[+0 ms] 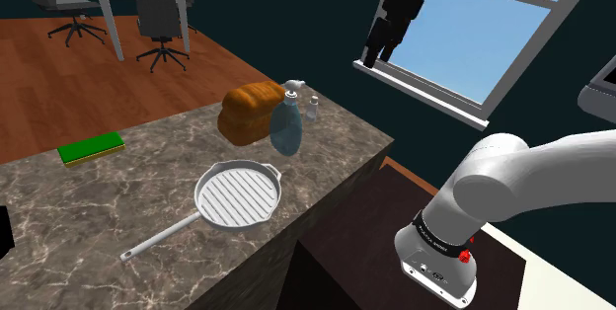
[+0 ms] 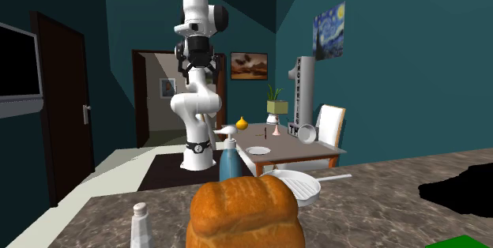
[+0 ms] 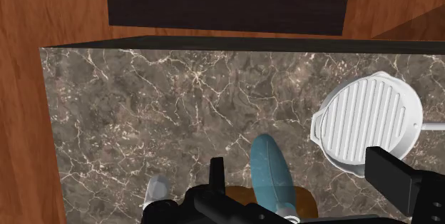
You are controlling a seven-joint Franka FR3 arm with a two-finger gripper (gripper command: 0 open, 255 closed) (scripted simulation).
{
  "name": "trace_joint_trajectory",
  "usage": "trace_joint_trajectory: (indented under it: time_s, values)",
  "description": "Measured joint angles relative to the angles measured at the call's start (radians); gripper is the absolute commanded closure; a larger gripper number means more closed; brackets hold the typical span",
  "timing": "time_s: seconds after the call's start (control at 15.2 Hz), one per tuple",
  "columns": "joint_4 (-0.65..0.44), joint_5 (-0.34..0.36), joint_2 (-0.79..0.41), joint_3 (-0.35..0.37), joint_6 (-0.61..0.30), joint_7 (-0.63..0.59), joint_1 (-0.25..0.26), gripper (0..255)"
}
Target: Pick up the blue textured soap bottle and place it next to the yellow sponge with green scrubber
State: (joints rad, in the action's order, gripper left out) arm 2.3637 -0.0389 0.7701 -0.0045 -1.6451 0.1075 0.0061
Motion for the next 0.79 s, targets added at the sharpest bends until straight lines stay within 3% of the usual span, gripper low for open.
trace_joint_trajectory:
  time_s: [0.2, 0.79]
  values:
    - [0.038, -0.008, 0.000, 0.001, -0.055, -0.001, 0.003, 0]
    - [0.250, -0.077, -0.115, 0.014, -0.520, 0.010, 0.037, 0]
